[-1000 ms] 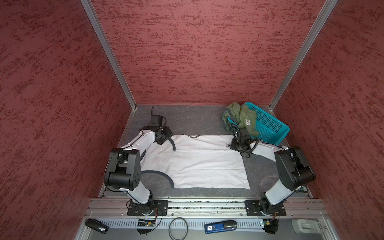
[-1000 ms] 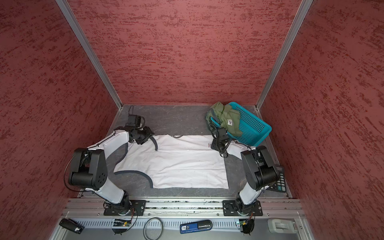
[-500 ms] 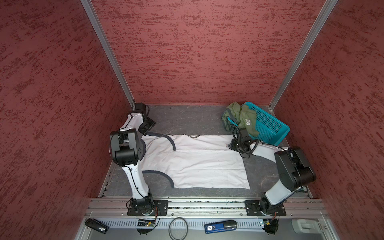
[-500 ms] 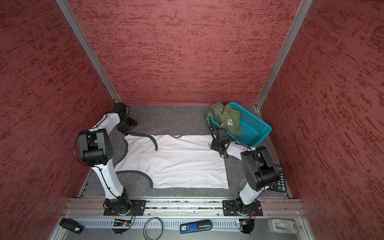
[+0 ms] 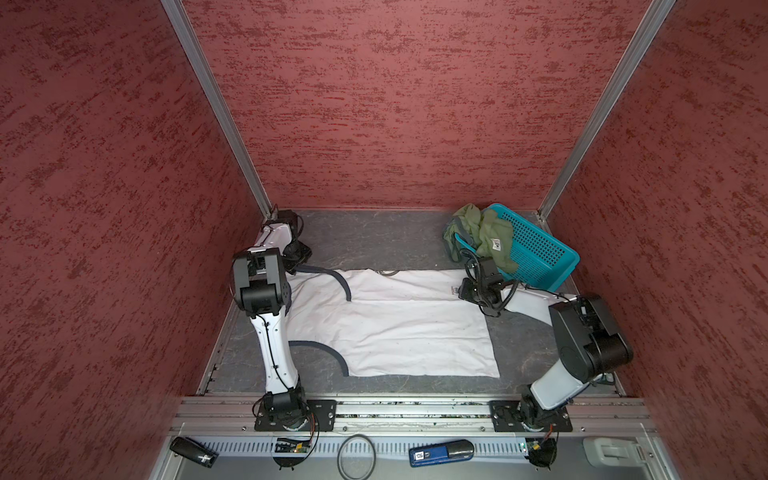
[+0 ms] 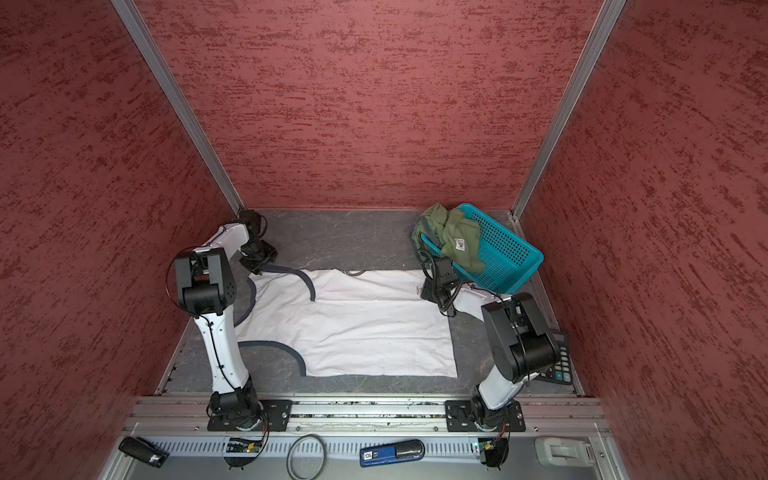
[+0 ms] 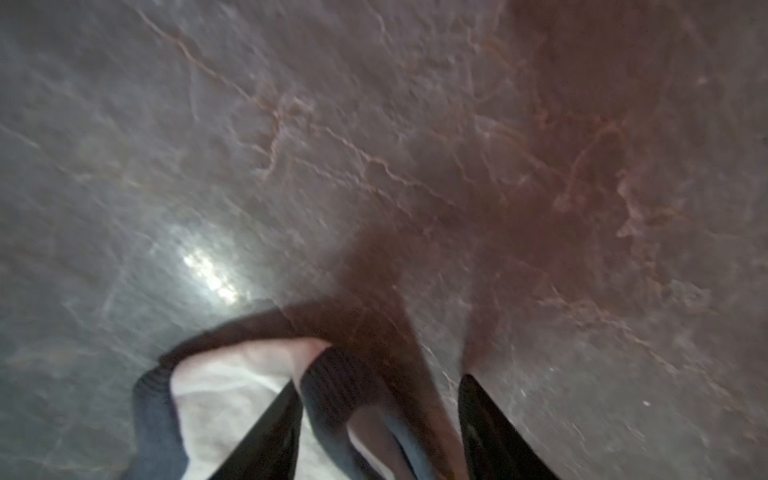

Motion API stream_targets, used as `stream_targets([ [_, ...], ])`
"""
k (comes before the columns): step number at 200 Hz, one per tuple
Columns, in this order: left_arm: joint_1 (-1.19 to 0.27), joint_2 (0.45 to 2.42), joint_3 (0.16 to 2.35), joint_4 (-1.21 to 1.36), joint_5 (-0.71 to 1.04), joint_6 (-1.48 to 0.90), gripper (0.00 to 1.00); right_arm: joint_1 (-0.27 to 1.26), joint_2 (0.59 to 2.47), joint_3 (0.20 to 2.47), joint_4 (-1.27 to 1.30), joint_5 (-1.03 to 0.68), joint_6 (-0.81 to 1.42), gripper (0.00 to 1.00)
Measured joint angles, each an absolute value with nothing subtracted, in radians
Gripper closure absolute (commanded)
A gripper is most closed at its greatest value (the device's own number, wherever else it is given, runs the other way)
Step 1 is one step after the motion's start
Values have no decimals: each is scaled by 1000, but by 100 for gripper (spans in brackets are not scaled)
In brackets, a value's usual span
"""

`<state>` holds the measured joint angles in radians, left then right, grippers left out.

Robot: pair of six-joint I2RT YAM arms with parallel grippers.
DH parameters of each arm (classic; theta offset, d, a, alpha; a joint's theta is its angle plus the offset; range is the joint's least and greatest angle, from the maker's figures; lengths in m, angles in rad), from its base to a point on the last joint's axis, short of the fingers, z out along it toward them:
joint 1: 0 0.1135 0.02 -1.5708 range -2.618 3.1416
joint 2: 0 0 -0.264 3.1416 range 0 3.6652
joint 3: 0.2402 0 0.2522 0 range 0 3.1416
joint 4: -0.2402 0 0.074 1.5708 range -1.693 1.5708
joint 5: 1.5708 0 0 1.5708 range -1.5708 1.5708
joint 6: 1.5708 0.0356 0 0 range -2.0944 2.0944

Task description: Fold and stack the tank tops

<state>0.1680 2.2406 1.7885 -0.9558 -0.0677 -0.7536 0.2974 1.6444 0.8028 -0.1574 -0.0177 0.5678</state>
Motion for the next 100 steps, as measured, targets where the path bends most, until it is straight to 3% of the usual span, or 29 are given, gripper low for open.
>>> stream_targets([
  [83, 176, 2210, 1732, -899, -31, -754, 94, 297, 1641, 802, -161, -12, 557, 50],
  [100, 182, 2161, 1663, -833, 10, -741, 97, 297, 1641, 802, -163, -5, 553, 50],
])
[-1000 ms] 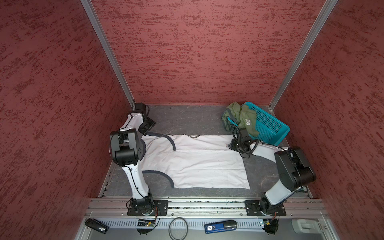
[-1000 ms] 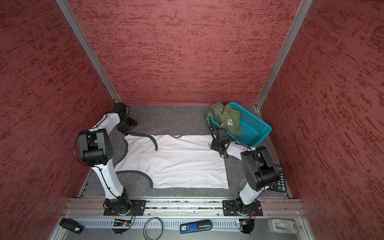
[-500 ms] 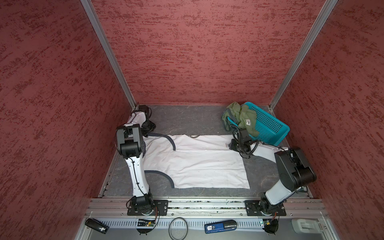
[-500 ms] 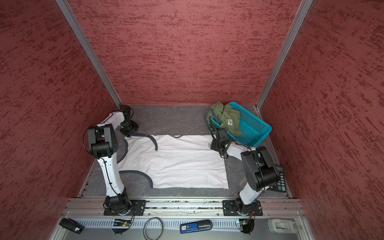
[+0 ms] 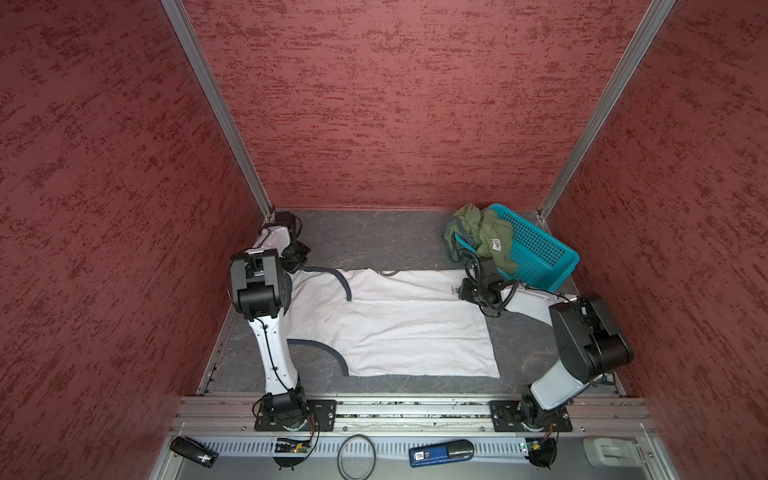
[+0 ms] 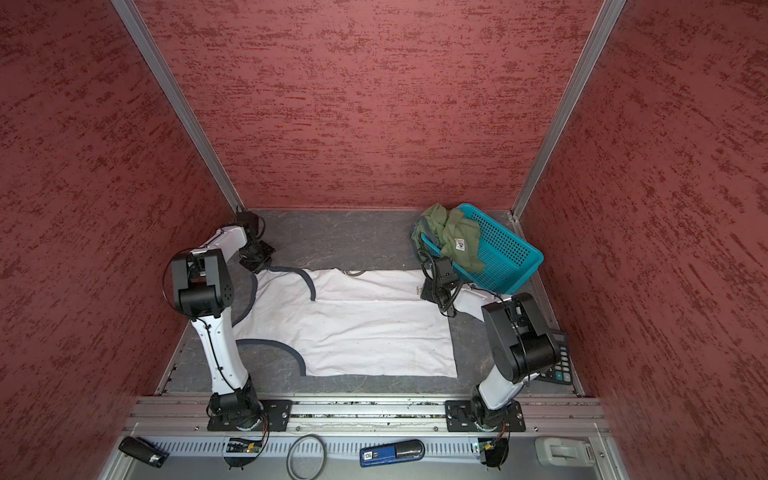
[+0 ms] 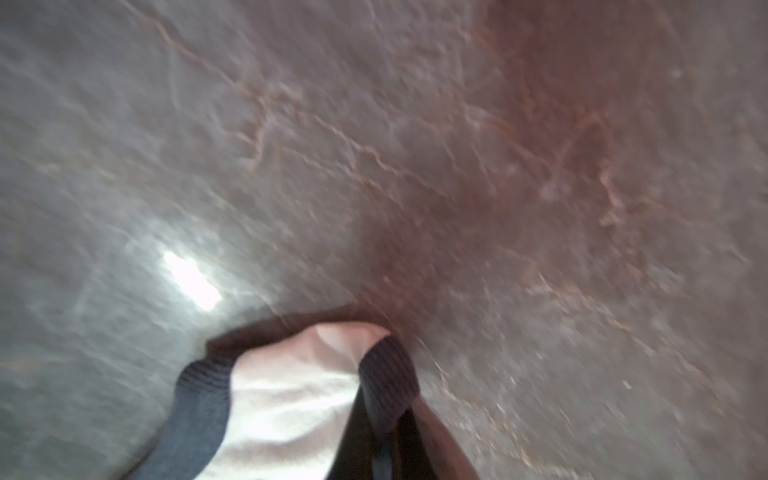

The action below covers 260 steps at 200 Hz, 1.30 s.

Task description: Fold and stack the tank tops

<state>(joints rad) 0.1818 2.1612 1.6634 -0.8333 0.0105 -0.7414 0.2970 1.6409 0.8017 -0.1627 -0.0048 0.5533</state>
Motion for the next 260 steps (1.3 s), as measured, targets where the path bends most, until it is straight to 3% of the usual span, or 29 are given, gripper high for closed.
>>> stream_targets([
  [62, 222, 1759, 1284, -484, 75, -752, 100, 288, 1640, 802, -169, 9, 550, 50],
  [121, 269, 1773, 1071, -304, 130, -776, 99, 288, 1638, 802, -171, 8, 550, 50],
  [150, 276, 1773, 1029, -262, 145, -786, 93, 286, 1637, 802, -174, 8, 550, 50],
  [203, 316, 1819, 1028, -227, 168, -800, 70, 285, 1591, 801, -203, 4, 527, 48],
  [260, 337, 1818, 1005, -179, 203, -823, 65, 314, 1520, 820, -250, 7, 489, 48],
])
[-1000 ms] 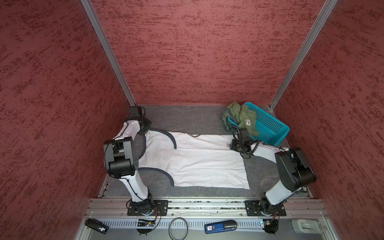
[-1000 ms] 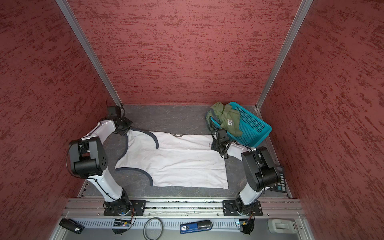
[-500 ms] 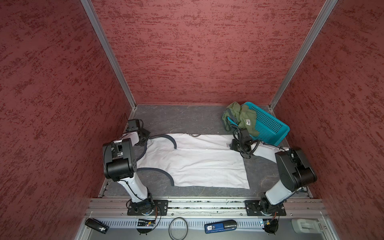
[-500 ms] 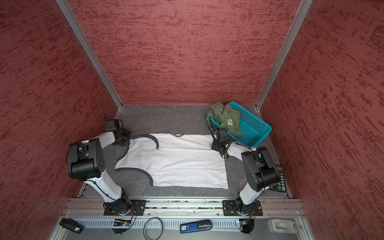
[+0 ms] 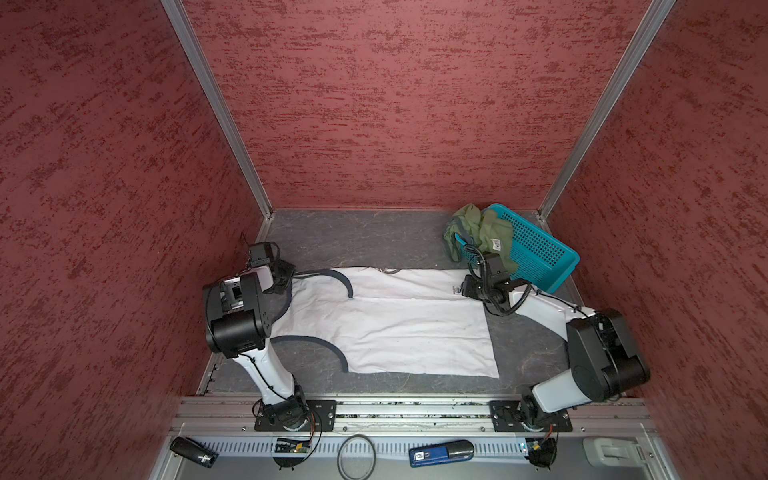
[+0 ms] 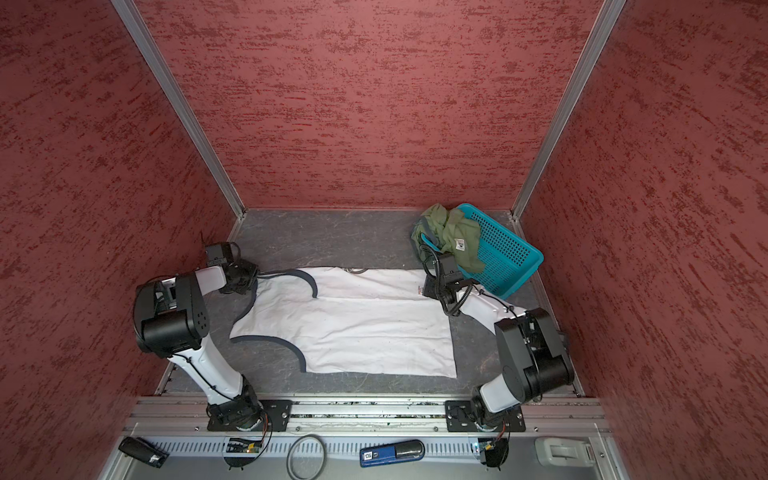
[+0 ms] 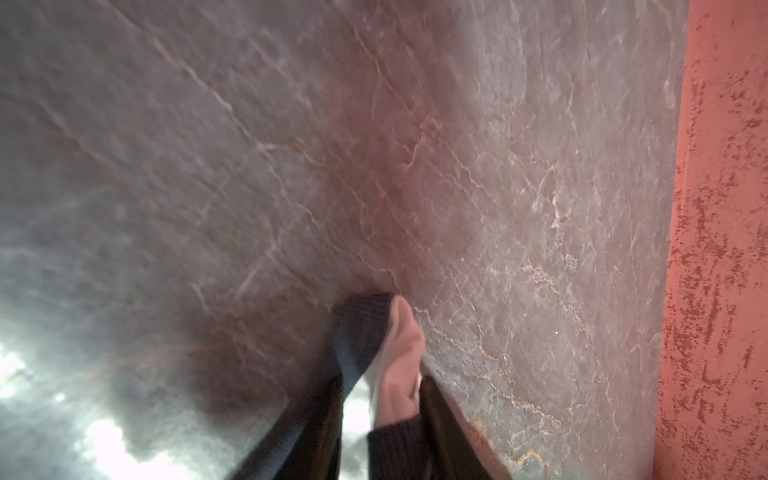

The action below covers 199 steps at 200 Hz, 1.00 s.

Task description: Fold and stack the tank tops

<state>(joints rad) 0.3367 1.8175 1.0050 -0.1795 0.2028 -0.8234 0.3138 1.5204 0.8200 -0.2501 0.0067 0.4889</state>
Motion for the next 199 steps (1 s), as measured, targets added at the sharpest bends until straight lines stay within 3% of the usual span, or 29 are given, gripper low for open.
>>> stream_targets([
  [39, 342, 1731, 926, -203, 184, -838, 54, 387, 1520, 858, -287, 13, 480, 47],
  [88, 333, 1555, 914, -298, 121, -824, 39, 586, 1584, 1004, -274, 4, 481, 47],
  [116, 289, 1548, 977, -323, 132, -810, 41, 679, 1742, 1131, -237, -26, 482, 47],
  [154, 216, 1700, 1103, -328, 204, -787, 52, 757, 1948, 1288, -229, -76, 489, 46],
  [199, 237, 1833, 1106, -334, 242, -780, 64, 791, 2032, 1346, -233, -102, 497, 46],
])
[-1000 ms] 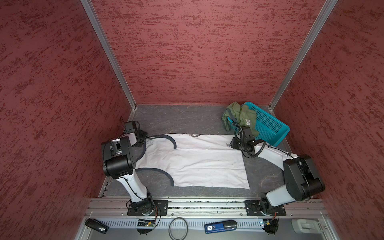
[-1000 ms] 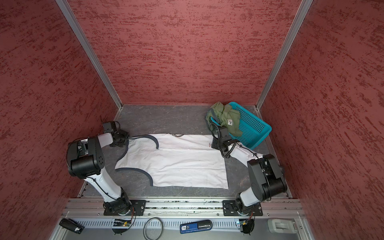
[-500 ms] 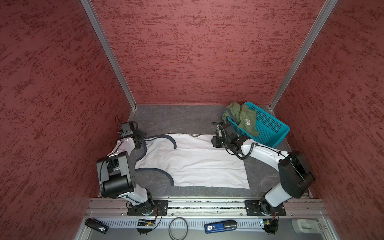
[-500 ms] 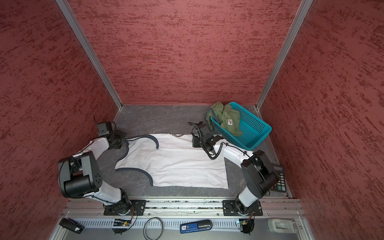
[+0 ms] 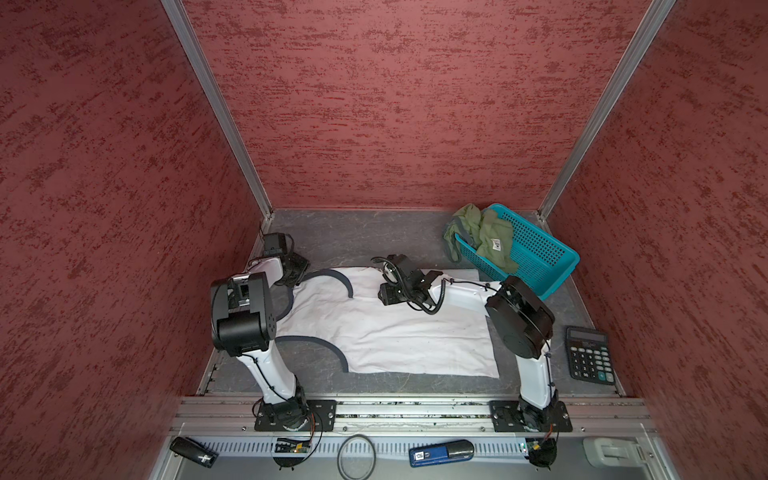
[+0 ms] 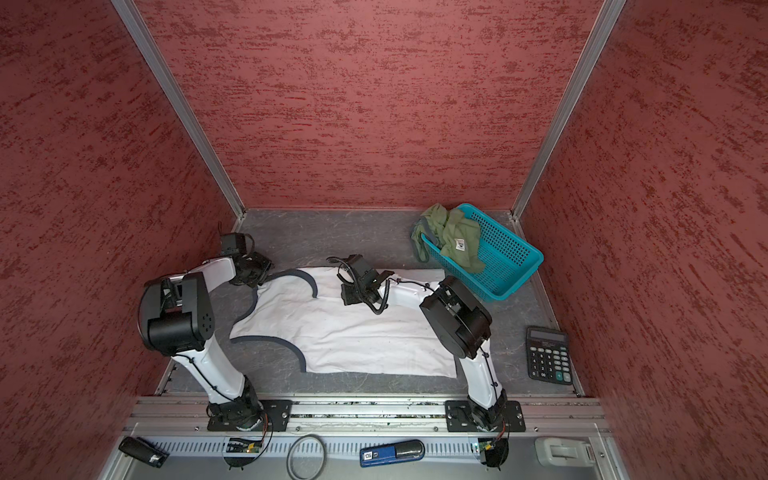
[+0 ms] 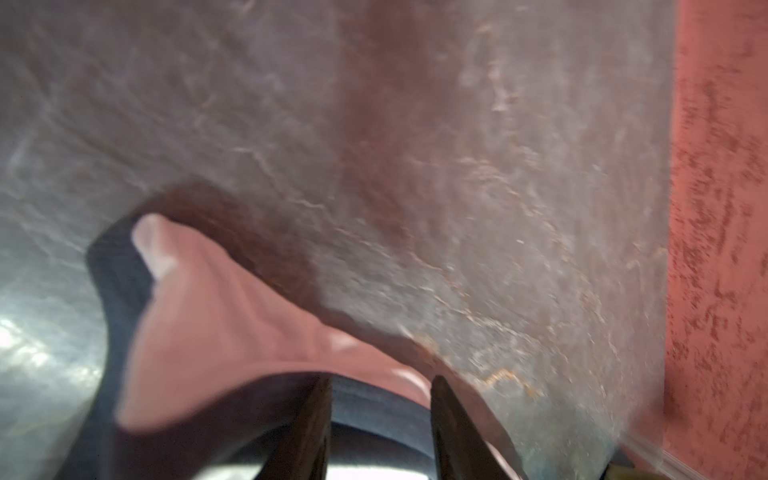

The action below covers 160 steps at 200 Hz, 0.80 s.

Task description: Fold and stack the tank tops

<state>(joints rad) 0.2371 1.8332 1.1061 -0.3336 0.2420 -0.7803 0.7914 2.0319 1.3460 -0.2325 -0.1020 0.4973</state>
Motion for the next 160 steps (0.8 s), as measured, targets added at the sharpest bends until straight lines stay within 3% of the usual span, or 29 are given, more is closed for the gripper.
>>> stream_targets([
  [98, 334, 1863, 1046, -193, 310, -782, 70, 750, 2068, 1348, -211, -83, 522, 46],
  [138, 358, 1940, 1130, -160, 345, -789, 69, 738, 2155, 1469, -208, -81, 490, 46],
  [160, 362, 1995, 1217, -174, 355, -785, 59, 729, 2215, 1572, -241, -74, 464, 46],
])
